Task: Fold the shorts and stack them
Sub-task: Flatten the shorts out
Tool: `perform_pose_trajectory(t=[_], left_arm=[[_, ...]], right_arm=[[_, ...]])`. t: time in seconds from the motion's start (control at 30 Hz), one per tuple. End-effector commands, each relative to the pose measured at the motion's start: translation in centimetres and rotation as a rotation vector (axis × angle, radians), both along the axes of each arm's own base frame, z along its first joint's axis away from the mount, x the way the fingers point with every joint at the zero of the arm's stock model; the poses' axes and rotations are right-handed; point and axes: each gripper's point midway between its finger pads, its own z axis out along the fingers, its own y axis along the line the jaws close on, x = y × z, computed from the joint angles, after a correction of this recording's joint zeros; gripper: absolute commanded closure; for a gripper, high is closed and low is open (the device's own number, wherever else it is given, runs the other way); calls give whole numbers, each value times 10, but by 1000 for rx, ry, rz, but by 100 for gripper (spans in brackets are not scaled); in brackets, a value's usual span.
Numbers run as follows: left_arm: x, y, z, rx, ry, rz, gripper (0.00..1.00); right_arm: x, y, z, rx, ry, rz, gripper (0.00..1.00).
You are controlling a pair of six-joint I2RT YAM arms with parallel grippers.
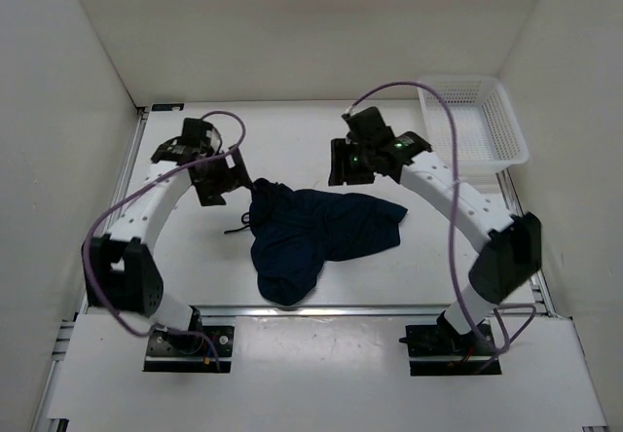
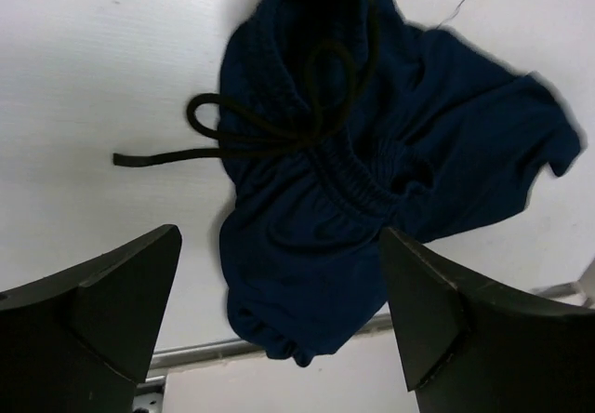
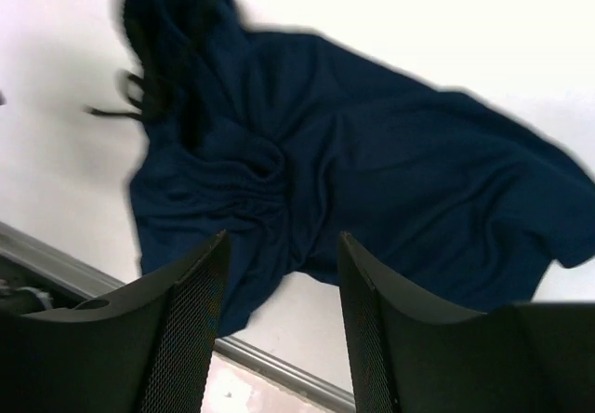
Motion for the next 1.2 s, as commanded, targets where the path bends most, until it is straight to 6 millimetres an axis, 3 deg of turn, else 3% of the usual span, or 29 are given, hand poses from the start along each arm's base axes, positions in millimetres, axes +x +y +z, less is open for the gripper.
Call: perform_pose_trajectory(t=[0.0,0.17,0.23,0.3,0.33,0.47,0.5,0.53,0.6,0.73,0.8,0.83,0.87,0.93,1.0,1.07,1.1,1.17], left_arm=[[34,-28,-4,24,-24,-73,1],[71,-33,-43,96,60,-74,1],[83,-41,-60,107,89,-94,1],[88,-42,-81,117,141,-97,2],[93,-46,-80,106,134,-111,6],[96,-59,-85,51,146,-179,61],[96,-59,-85,51,146,-179,84],[94,-58,-81,51,144,-179,90],[92,-58,-79,50,140,-179,90],[90,-59,-66,39,121,-183,90],[88,-58,-56,36,104,-183,90],[88,-60,-55,27,106,-187,90],[89,-56,-48,25,94,-178,90],[89,-56,-40,23,84,-178,90],[99,-51,-15,7,27,-161,90],[103,-53,3,-28,2,-170,90],[115,-49,30,-35,-56,-156,90],[126,-50,60,-63,-109,-161,90]], right_arm=[[-1,13,-22,-7,93,23,45],[-1,5,-31,-27,109,6,28],[-7,11,-34,-2,130,51,18],[-16,27,-53,-1,185,116,10],[-20,35,-61,-2,204,149,10],[-36,69,-105,-67,261,260,9],[-36,73,-110,-61,266,281,9],[-37,78,-116,-67,262,302,9],[-34,81,-133,-85,276,309,12],[-27,94,-145,-51,265,339,27],[-27,95,-157,-62,281,338,47],[-23,100,-151,-43,266,344,61],[-22,102,-153,-44,268,344,85],[-18,102,-137,-35,233,338,100],[-11,97,-123,-53,181,317,100],[16,84,-89,-40,91,255,100],[22,77,-78,-40,75,232,100],[56,64,-31,-10,-35,178,100]])
